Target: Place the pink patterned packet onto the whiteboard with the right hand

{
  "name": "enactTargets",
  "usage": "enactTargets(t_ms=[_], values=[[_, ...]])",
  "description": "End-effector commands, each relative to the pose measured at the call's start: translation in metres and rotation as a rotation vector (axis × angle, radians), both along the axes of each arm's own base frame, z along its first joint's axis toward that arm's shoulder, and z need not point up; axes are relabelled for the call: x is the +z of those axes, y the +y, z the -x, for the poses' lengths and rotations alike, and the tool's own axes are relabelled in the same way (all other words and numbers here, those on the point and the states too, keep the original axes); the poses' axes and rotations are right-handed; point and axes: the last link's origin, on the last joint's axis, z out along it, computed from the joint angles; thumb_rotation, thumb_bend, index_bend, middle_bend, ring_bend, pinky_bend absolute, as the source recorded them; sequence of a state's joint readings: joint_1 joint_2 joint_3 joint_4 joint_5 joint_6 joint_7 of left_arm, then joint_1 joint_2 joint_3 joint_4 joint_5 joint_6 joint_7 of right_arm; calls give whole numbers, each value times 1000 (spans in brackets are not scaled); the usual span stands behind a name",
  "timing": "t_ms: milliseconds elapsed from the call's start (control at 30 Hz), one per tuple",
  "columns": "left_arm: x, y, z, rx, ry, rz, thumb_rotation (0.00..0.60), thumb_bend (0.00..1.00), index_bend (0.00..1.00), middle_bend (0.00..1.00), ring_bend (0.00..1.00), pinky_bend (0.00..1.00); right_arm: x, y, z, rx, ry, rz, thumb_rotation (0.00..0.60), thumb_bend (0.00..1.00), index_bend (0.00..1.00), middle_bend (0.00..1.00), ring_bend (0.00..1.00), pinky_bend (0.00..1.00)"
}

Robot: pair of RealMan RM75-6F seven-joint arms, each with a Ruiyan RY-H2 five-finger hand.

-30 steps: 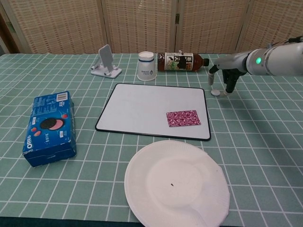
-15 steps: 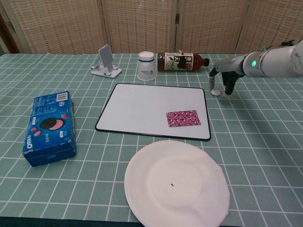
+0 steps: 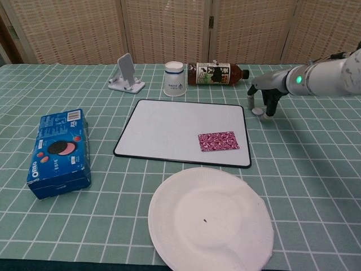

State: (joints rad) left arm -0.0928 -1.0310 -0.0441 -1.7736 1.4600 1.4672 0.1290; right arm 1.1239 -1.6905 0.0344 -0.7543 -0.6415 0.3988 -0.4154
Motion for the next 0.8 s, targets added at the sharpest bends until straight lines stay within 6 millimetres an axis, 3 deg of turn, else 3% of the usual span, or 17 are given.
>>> enactTargets(t_ms=[33,800], values=[[0,0,0,-2,-1,1,600,293,159,70,44,0,2,3,2,9,7,-1,600,294,361,939,1000,992],[-2,-1,0,2,1,7,600,293,159,69,44,0,1,6,7,14,16,7,600,302,415,946,1000,993]])
